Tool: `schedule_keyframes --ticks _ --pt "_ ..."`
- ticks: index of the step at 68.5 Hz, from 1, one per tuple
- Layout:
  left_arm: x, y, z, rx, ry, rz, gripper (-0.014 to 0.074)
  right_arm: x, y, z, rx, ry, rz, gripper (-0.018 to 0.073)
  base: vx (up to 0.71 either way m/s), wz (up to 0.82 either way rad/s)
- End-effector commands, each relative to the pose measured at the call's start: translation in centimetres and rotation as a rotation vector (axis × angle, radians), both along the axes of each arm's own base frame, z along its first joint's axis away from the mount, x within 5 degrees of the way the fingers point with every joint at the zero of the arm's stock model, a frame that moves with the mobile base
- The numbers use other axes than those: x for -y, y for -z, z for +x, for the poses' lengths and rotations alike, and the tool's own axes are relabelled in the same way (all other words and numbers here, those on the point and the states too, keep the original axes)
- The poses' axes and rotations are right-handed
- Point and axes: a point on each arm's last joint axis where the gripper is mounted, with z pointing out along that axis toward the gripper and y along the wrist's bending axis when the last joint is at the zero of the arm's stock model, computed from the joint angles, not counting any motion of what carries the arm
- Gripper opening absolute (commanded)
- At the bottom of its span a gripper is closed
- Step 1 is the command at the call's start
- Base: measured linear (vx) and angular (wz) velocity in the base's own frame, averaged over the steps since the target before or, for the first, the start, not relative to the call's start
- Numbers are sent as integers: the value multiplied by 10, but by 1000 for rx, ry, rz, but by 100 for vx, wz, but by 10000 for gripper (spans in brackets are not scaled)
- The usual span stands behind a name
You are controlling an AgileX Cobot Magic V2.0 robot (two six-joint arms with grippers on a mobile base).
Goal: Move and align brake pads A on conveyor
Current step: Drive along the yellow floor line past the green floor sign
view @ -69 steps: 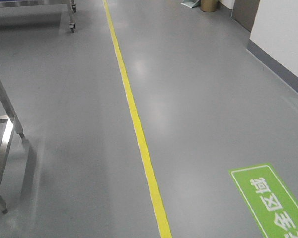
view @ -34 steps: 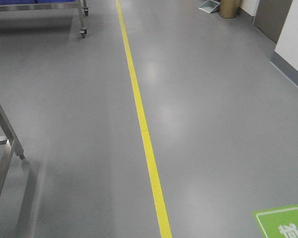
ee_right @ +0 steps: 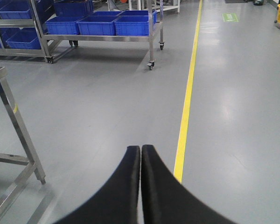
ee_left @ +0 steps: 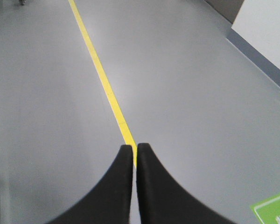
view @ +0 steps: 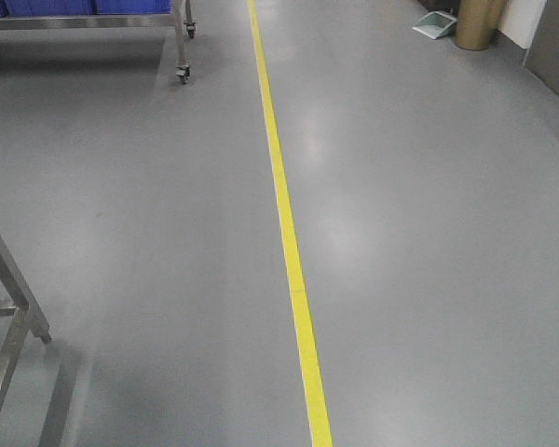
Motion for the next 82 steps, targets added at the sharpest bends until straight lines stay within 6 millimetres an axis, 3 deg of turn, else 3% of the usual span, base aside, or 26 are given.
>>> schedule_keyframes --ticks 1,82 --pt "1 -14 2 84 -1 -31 -6 2 -14 1 86 18 16 -3 48 14" --pt "1 -14 2 84 -1 -31 -6 2 -14 1 86 18 16 -3 45 9"
